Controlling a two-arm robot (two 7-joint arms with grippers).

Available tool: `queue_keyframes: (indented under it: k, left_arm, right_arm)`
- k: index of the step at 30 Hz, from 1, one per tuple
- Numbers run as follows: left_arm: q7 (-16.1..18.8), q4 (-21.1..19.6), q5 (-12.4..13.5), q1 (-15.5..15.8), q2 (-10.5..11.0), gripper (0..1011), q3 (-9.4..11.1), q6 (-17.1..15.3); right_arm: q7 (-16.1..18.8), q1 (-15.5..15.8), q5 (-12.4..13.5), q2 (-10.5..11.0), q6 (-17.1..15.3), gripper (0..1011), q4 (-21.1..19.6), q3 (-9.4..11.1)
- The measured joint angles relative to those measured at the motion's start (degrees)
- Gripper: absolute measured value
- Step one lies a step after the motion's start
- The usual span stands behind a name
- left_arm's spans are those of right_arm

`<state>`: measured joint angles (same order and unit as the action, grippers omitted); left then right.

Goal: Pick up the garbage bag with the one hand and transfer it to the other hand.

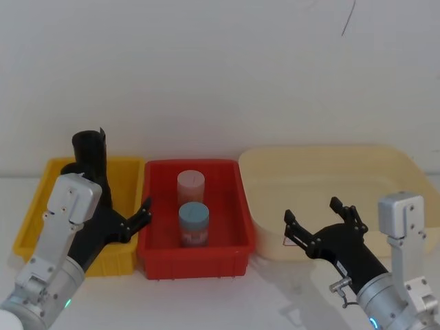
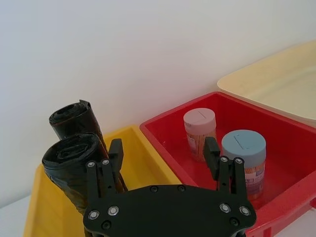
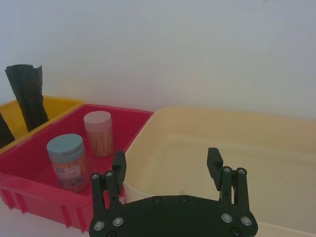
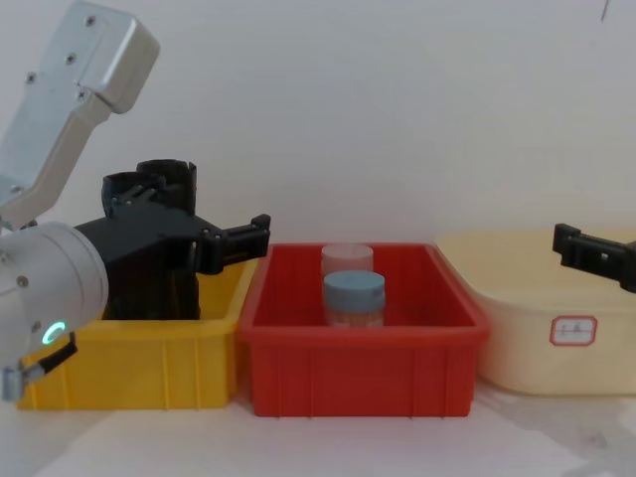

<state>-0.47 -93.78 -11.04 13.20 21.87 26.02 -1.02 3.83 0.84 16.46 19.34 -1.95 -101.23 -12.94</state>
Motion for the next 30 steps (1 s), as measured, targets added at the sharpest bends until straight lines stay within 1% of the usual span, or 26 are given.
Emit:
queue_keyframes:
  k: [9,16,22,30]
  left_arm:
    - [1.1,-1.7,0.8,-1.5,-0.2,1000,-0.1,-0.8]
    - [2.4,-3.3,1.3,-3.3,-0.3,1000,-0.7,-1.5]
    - [4.2,-5.2,1.5,-5.7,-0.3,1000,-1.9,-2.1]
    - [6.3,-8.0,1.4,-9.4,0.2,1000,-4.2,-3.1]
  right_arm:
    - [0.0,0.0,0.0,0.0,0.0,1001,0.0,0.0]
    - [0.0,0.0,0.0,0.0,0.0,1000,0.0,0.0]
    - [0.0,0.0,0.0,0.0,0.0,1001,0.0,0.0]
    - [0.0,0.0,0.0,0.0,0.0,1000,0.0,0.0]
